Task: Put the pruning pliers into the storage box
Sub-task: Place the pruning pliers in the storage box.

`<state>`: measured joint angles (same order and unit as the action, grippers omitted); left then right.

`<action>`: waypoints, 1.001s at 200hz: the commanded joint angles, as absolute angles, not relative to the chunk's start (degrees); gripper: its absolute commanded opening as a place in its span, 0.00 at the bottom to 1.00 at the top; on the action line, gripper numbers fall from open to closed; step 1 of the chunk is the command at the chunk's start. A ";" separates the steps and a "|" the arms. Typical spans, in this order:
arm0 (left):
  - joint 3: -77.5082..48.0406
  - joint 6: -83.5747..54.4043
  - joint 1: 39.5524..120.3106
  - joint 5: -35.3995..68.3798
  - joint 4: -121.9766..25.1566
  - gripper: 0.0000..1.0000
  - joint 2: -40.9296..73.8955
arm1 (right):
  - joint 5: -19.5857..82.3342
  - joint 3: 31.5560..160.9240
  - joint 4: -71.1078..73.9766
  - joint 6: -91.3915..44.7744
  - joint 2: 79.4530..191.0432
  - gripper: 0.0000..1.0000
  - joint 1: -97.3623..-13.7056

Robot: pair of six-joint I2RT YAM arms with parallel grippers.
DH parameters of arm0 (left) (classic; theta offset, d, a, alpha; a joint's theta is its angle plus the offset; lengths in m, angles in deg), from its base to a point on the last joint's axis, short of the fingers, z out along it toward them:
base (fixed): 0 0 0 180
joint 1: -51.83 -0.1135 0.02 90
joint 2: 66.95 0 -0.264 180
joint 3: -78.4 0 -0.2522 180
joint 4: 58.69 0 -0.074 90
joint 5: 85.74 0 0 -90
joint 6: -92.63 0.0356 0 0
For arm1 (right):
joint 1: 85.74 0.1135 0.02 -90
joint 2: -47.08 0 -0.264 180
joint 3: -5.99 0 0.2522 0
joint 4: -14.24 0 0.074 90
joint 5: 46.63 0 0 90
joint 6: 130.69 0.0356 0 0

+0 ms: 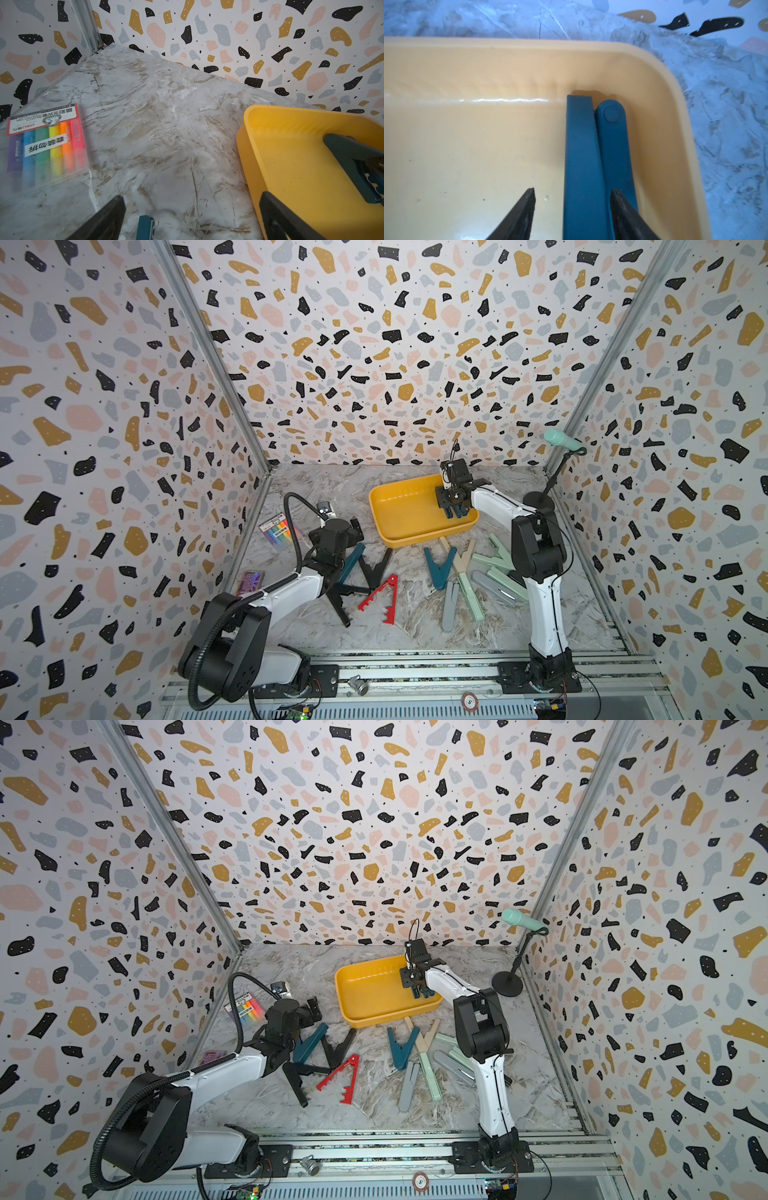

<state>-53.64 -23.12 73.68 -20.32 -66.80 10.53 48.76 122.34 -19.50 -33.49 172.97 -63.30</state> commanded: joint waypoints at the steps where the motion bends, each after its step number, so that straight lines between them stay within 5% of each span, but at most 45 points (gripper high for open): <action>1: -53.95 -23.12 73.37 -21.05 -67.60 0.99 9.96 | 49.43 124.48 -20.35 -33.21 167.69 0.61 -63.50; 26: -53.93 -23.12 73.35 -21.10 -67.60 0.99 9.91 | 49.70 124.59 -20.52 -33.35 167.45 0.59 -63.66; 75: -54.09 -22.94 73.37 -21.36 -67.43 0.99 9.68 | 48.12 124.19 -22.94 -32.96 168.64 0.28 -64.38; 200: -53.59 -22.94 73.39 -21.43 -67.34 1.00 10.28 | 47.79 119.27 -25.18 -33.58 171.18 0.10 -64.30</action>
<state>-53.64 -23.12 73.68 -20.36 -66.77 10.53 48.35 121.64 -22.02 -33.34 171.55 -64.61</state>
